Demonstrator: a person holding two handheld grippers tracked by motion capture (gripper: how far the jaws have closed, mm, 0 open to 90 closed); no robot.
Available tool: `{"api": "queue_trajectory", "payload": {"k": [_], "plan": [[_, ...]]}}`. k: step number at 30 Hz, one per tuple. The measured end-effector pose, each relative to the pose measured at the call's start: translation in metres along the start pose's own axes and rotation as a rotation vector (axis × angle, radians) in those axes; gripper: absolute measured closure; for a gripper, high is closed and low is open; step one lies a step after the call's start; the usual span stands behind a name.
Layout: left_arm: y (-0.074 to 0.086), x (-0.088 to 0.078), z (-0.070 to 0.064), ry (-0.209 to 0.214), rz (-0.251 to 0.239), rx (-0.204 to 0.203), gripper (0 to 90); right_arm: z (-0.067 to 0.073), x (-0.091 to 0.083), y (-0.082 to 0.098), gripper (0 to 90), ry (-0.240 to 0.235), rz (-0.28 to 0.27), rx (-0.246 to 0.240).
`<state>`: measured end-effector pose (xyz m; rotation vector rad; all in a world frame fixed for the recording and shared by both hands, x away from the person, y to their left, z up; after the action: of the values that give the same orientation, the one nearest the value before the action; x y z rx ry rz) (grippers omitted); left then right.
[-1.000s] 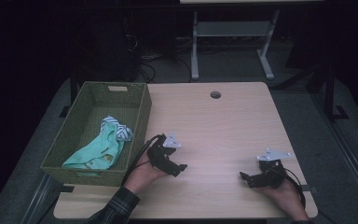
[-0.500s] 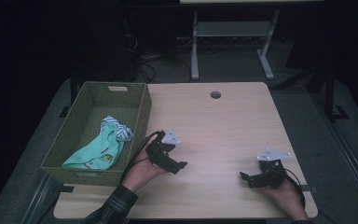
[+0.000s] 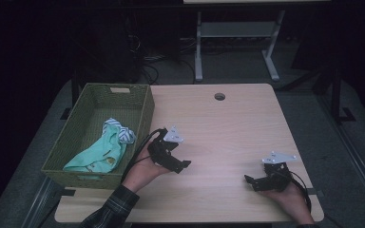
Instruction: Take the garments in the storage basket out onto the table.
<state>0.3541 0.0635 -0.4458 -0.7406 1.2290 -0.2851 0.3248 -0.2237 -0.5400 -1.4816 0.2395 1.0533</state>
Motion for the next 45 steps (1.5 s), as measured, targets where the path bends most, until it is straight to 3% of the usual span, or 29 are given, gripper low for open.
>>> {"api": "queue_trajectory", "payload": {"k": [19,45], "plan": [[-0.008,-0.016,0.011,-0.011,-0.004,0.005,13.4,0.0,0.0,0.0,1.9,0.0,-0.001,-0.001],[-0.014,-0.053,0.043,-0.055,-0.024,-0.016,13.5,0.0,0.0,0.0,1.9,0.0,-0.001,0.0]]}}
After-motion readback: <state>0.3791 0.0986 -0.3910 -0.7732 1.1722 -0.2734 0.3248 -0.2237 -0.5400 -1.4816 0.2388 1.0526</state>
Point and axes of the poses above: each handheld gripper's, and its own axes: x roughly forward along the jaws, y roughly out of its underside, z roughly to its left, the point moved 8 cm from there along x, roughly forward along the jaws, and after that the axes turned 10 degrees about x, right-handed, at the moved point
